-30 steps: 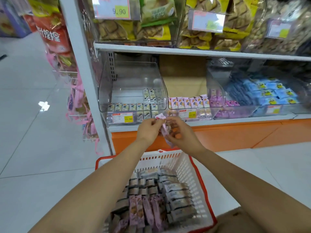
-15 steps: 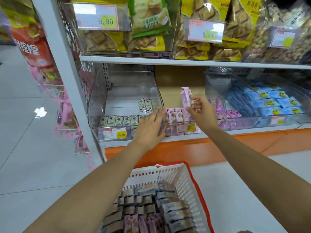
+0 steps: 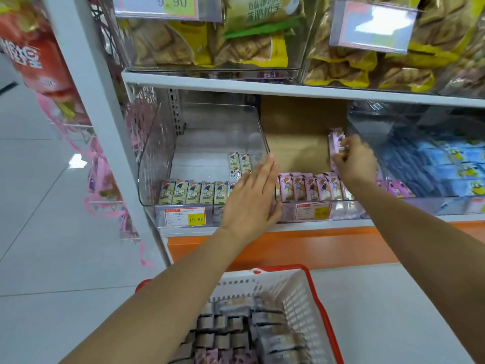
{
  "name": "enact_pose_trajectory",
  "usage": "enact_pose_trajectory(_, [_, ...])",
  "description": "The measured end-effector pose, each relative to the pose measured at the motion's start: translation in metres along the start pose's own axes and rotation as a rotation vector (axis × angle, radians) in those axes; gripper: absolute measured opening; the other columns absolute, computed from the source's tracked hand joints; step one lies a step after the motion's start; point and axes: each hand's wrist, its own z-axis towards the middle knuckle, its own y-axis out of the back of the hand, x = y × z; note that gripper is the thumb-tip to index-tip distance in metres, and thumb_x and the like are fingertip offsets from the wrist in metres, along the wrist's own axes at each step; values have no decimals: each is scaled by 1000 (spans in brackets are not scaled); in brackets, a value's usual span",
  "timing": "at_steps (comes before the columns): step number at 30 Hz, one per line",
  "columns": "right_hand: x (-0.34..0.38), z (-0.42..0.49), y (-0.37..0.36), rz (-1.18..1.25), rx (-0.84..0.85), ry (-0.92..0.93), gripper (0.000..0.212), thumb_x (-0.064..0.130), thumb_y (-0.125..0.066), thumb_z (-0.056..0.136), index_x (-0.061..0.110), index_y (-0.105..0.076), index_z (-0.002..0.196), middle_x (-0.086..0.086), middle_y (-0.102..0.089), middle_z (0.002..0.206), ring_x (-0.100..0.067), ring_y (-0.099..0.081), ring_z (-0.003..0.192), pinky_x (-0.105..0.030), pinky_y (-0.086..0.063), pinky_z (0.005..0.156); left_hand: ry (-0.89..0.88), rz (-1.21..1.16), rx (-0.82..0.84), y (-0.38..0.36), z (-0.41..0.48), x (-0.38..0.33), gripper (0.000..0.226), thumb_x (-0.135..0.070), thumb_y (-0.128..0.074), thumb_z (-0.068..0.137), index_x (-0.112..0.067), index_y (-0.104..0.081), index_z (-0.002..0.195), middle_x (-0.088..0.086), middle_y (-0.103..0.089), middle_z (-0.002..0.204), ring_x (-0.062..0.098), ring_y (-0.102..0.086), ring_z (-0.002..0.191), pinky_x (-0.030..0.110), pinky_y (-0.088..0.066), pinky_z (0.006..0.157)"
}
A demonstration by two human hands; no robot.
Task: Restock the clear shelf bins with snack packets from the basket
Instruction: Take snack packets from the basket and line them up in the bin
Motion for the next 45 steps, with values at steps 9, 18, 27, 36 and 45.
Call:
enact_pose_trajectory(9, [-7,8,-11,-211,29,36,29,12,-68,88,1,-56,113,-28,-54,117,-45,-56,104,-47,-47,86,8,41,-41,-6,1,0,81,-53,-35,96,-8,-6,156,8,-1,165,21,-31,143,36,-30,115])
enact_pose_trajectory(18, [-10,11,-9,-229,37,-13,25,7,-66,88,-1,-57,110,-28,-59,113,-45,-58,104,-49,-49,85,-1,35,-48,-4,0,1,80,-52,-36,96,-6,-8,156,9,-4,164,21,-32,143,36,-33,113])
enact_pose_trajectory(27, [-10,8,-3,-157,24,-10,15,9,-64,91,-1,-61,102,-28,-65,101,-44,-62,96,-48,-53,81,4,10,5,-1,0,-1,78,-50,-29,98,-7,-1,156,8,5,165,22,-28,144,37,-28,116])
enact_pose_trajectory(36, [0,-6,7,-10,-2,9,17,16,-62,91,11,-66,107,-19,-71,91,-30,-66,82,-36,-52,77,23,-30,37,3,-2,-4,76,-45,-32,96,-8,-3,156,8,4,165,22,-25,146,38,-25,118])
enact_pose_trajectory(45, [41,-95,28,417,48,198,11,13,-59,93,15,-67,100,4,-62,78,-7,-59,70,-20,-51,66,-22,70,79,13,-55,-15,75,-32,-44,95,-10,-8,157,8,-2,164,25,-1,152,45,-1,123])
